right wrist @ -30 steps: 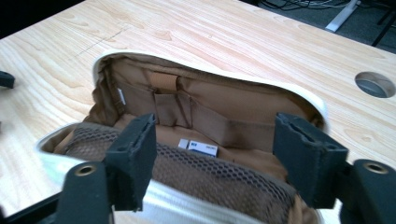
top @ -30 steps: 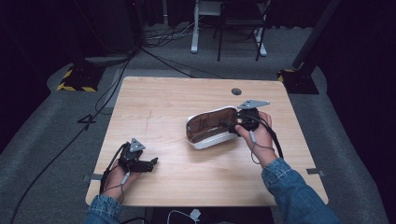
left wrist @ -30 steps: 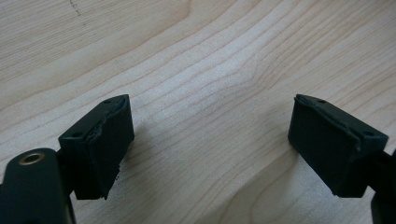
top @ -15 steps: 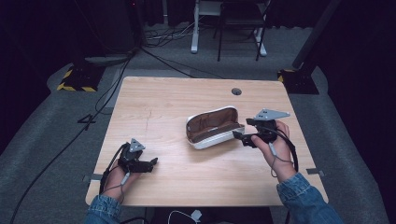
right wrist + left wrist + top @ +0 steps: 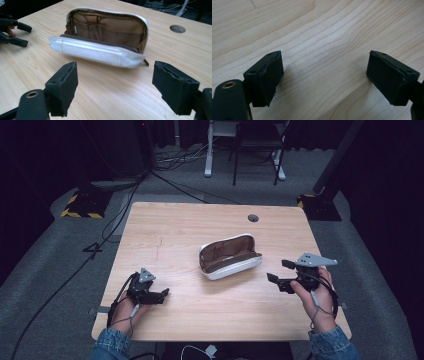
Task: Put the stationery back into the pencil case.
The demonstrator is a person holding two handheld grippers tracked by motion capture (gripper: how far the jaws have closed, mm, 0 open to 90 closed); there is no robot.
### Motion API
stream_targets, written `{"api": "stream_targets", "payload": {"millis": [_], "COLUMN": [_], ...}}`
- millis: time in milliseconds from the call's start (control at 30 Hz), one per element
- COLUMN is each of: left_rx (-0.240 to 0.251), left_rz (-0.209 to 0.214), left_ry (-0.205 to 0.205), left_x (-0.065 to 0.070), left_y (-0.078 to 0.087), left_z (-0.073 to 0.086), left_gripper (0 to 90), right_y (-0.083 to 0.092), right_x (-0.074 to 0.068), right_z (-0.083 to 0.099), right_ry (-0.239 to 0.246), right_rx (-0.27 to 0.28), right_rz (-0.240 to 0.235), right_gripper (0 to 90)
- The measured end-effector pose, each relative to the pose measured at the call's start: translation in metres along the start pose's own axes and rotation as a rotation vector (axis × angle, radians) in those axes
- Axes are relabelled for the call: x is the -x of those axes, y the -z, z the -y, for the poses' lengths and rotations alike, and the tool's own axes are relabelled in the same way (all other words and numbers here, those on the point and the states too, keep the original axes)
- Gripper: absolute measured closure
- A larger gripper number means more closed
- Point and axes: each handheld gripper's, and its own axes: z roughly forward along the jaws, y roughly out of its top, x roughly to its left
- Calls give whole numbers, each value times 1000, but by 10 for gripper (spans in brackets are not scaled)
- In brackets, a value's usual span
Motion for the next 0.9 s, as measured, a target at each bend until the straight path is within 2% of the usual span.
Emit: {"api": "stream_targets", "payload": {"millis": [33, 133, 167, 400, 567, 900], "left_rx": [0, 0, 0, -1, -3, -2], "left_rz": [0, 0, 0, 3, 4, 4], "left_ry": [0, 0, 0, 1, 0, 0], "left_x": [0, 0, 0, 0, 0, 0], "left_y": [0, 0, 0, 0, 0, 0], "left_z": [0, 0, 0, 0, 0, 0], "left_gripper": [146, 146, 146, 146, 146, 146], "right_y": [4, 6, 9, 14, 18, 16], "right_x": [1, 2, 5, 15, 24, 37], "right_z": [8, 14, 22, 45, 62, 96], "right_ry": [-11, -10, -13, -37, -31, -74], "right_rx": [0, -20, -33, -66, -96, -129], "right_rz": [6, 11, 27, 73, 125, 150], "right_gripper": [216, 211, 211, 209, 209, 200]}}
